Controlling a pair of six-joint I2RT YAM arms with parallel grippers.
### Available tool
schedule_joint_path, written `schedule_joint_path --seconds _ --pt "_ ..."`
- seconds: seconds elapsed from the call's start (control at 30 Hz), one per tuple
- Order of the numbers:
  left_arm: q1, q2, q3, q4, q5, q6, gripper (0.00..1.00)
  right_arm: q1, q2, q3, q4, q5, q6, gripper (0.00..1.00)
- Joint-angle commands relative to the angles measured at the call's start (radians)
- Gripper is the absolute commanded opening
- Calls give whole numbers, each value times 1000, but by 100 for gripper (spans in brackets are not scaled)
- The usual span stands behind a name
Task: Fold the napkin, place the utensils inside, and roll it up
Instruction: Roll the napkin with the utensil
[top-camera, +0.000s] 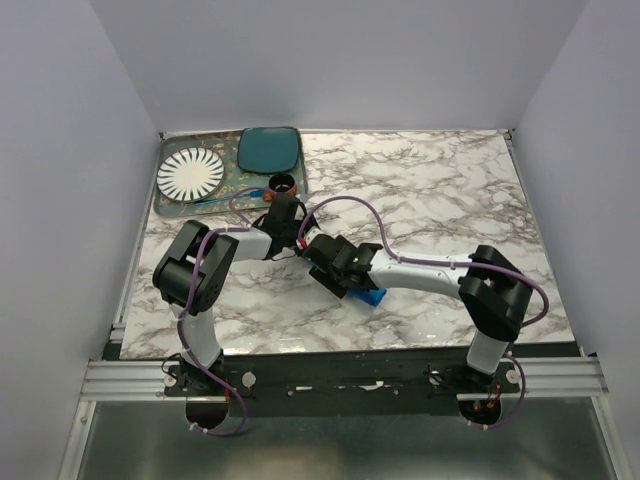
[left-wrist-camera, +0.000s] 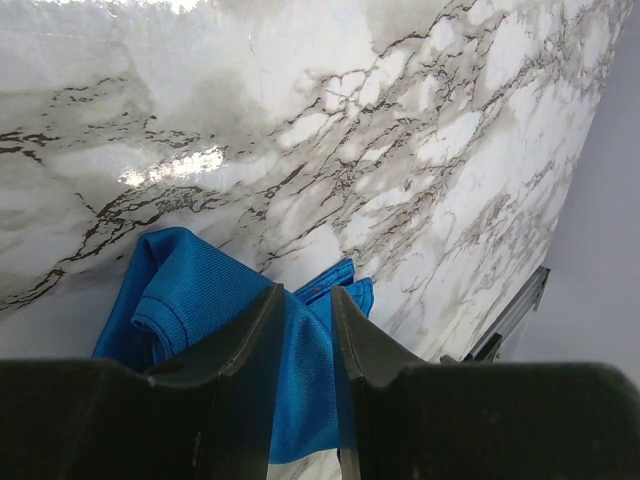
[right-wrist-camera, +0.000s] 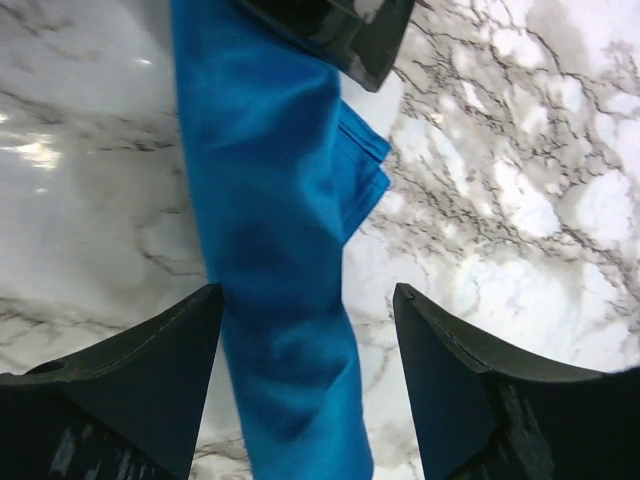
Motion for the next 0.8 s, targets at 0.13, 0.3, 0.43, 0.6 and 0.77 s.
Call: schedule_joint_path --seconds 0.13,0.3,0.43,0.6,0.77 --pt "-2 20 3 -56 -23 32 35 47 43 0 41 146 -89 77" --pt "-2 28 9 -57 -25 33 34 81 45 -7 49 134 -99 78" --pt "0 28 6 -56 -22 32 35 85 83 -19 48 137 -90 78" --pt "0 28 5 -56 -20 33 34 84 132 -37 78 169 -110 78" --pt "0 28 8 -57 -20 35 34 84 166 -60 94 185 -113 77"
